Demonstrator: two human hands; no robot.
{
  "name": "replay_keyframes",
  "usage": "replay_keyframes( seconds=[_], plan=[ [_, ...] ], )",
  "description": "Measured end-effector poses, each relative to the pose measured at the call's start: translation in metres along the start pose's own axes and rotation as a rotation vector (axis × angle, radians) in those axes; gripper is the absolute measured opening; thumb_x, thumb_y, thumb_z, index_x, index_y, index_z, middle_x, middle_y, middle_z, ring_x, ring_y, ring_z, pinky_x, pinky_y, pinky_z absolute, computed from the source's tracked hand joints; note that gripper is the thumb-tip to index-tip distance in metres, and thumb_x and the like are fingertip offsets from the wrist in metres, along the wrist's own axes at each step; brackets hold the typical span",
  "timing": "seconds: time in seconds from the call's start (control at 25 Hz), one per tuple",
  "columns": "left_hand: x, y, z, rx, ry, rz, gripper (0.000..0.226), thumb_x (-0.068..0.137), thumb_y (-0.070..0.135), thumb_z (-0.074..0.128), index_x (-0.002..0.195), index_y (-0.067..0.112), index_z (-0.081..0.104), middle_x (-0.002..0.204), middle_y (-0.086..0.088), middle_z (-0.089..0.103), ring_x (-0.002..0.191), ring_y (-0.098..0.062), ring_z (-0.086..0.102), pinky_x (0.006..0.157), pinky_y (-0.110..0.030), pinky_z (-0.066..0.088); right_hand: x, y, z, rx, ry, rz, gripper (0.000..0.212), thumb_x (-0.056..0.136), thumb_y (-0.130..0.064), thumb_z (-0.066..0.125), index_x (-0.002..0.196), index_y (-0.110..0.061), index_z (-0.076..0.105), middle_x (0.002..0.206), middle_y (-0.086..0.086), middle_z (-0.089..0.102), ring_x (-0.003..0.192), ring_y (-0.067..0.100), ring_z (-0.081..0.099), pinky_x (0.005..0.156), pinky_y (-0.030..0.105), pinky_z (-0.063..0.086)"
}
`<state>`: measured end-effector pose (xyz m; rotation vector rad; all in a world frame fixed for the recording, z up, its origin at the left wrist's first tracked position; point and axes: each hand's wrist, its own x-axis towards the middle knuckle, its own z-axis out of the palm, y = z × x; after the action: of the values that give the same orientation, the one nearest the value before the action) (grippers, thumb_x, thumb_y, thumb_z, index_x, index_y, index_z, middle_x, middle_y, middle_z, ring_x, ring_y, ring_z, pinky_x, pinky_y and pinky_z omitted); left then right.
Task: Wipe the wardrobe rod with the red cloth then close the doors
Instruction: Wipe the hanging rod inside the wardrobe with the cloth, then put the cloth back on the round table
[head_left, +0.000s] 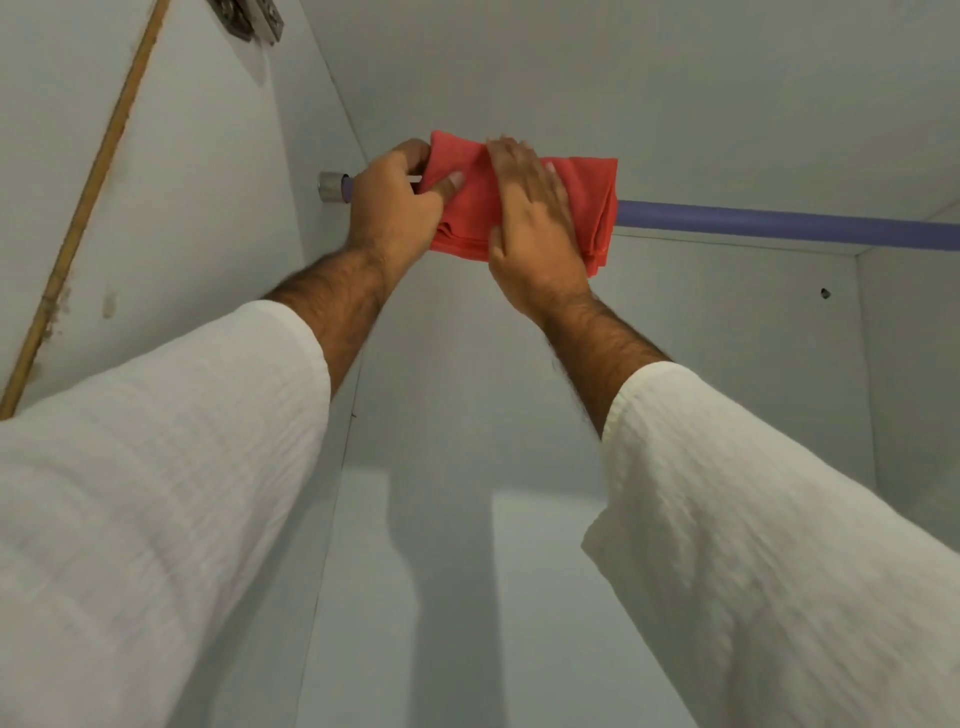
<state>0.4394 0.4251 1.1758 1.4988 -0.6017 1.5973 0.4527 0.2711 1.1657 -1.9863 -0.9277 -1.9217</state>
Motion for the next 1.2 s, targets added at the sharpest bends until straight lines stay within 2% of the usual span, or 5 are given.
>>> replay_keyframes(
  seconds=[0.28, 0.4, 0.68, 0.88, 1.2],
  plan=[
    [-0.066, -0.004, 0.032, -0.302, 0.097, -0.09, 0.026, 0.095, 0.029, 0.071, 0.109, 0.008, 0.071, 0.093, 0.004, 0.071, 0.084, -0.009, 0.063, 0.087, -0.04, 0.059, -0.05, 0.031, -0.048, -0.253, -0.052, 0.276, 0.048, 0.089, -0.047, 0.074, 0.123, -0.014, 0.068, 0.124, 0.013, 0.069, 0.124, 0.034, 0.058, 0.108, 0.044, 0.043],
    [-0.12, -0.011, 0.04, -0.331, -0.019, -0.193, 0.019, 0.094, 0.029, 0.07, 0.102, 0.011, 0.069, 0.088, 0.002, 0.069, 0.077, -0.011, 0.062, 0.074, -0.039, 0.06, -0.111, 0.048, -0.072, 0.198, -0.149, 0.583, 0.04, 0.077, -0.042, 0.09, 0.091, -0.008, 0.075, 0.083, 0.008, 0.073, 0.077, 0.024, 0.066, 0.073, 0.039, 0.052],
    [-0.299, 0.012, 0.053, -0.336, -0.286, -0.603, 0.014, 0.096, 0.032, 0.072, 0.105, 0.022, 0.065, 0.084, 0.003, 0.066, 0.055, -0.004, 0.064, 0.04, -0.022, 0.053, -0.292, 0.064, -0.126, 0.945, -0.073, 1.294, 0.047, 0.085, -0.007, 0.085, 0.129, 0.001, 0.068, 0.091, 0.006, 0.079, 0.068, 0.013, 0.076, 0.06, 0.028, 0.065],
    [-0.446, 0.049, 0.053, -0.24, -0.501, -0.969, 0.012, 0.097, 0.02, 0.067, 0.109, 0.017, 0.068, 0.107, -0.007, 0.075, 0.103, -0.034, 0.076, 0.083, -0.048, 0.067, -0.439, 0.044, -0.176, 0.771, -0.112, 1.578, 0.035, 0.093, -0.001, 0.075, 0.128, 0.001, 0.069, 0.098, 0.009, 0.077, 0.081, 0.019, 0.075, 0.068, 0.03, 0.066],
    [-0.783, 0.137, -0.018, -0.108, -0.825, -1.393, 0.03, 0.099, 0.015, 0.07, 0.127, 0.006, 0.067, 0.112, -0.013, 0.072, 0.081, -0.022, 0.073, 0.05, -0.026, 0.063, -0.748, -0.097, -0.296, 0.08, -0.385, 1.59, 0.025, 0.096, -0.008, 0.069, 0.119, -0.014, 0.076, 0.117, 0.003, 0.079, 0.105, 0.013, 0.068, 0.092, 0.012, 0.043]
  ],
)
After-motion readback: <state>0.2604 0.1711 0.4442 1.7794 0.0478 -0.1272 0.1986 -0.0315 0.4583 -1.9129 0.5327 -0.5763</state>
